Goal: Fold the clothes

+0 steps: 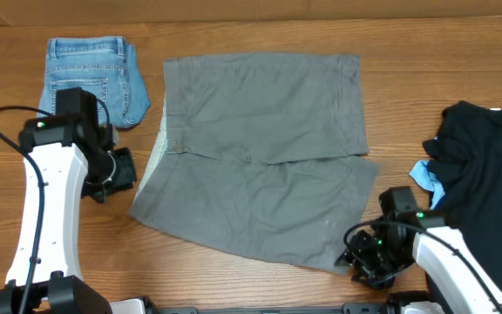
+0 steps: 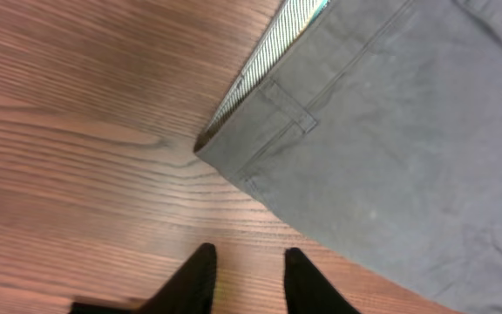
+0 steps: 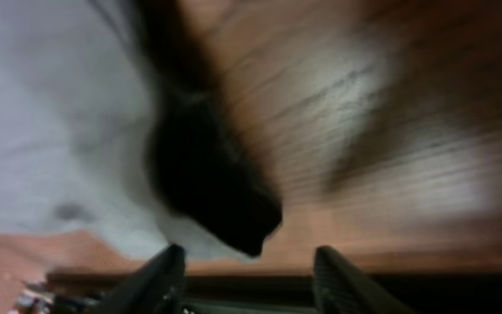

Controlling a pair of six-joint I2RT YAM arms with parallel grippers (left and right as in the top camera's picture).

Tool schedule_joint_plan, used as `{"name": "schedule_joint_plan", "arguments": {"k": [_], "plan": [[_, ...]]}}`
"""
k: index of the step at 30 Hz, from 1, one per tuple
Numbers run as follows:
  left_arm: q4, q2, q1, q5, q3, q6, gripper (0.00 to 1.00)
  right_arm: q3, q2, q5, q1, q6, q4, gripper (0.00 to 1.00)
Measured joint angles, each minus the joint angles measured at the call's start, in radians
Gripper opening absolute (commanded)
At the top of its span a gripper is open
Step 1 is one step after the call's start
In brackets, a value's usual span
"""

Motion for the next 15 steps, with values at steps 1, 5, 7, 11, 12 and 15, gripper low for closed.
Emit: {"name": "schedule_joint_plan", "arguments": {"k": [1, 5, 7, 11, 12, 15], "plan": [[0.015, 0.000, 0.000, 0.003, -0.022, 0.000, 0.35, -0.014, 0.000, -0.003, 0.000, 0.010, 0.009, 0.53], [0.061, 0.000, 0.000, 0.008, -0.102, -0.003, 0.38, -0.027, 0.000, -0.009, 0.000, 0.048, 0.044, 0.57], [0.075, 0.000, 0.000, 0.010, -0.127, -0.003, 0.39, -0.027, 0.000, -0.006, 0.001, 0.075, 0.062, 0.56], [0.079, 0.000, 0.000, 0.014, -0.144, -0.003, 0.40, -0.027, 0.004, 0.003, 0.001, 0.132, 0.082, 0.48], [0.080, 0.000, 0.000, 0.014, -0.145, -0.003, 0.40, -0.027, 0.006, 0.004, 0.001, 0.140, 0.085, 0.43], [0.089, 0.000, 0.000, 0.014, -0.145, -0.003, 0.40, -0.027, 0.015, 0.010, 0.001, 0.161, 0.087, 0.36]]}}
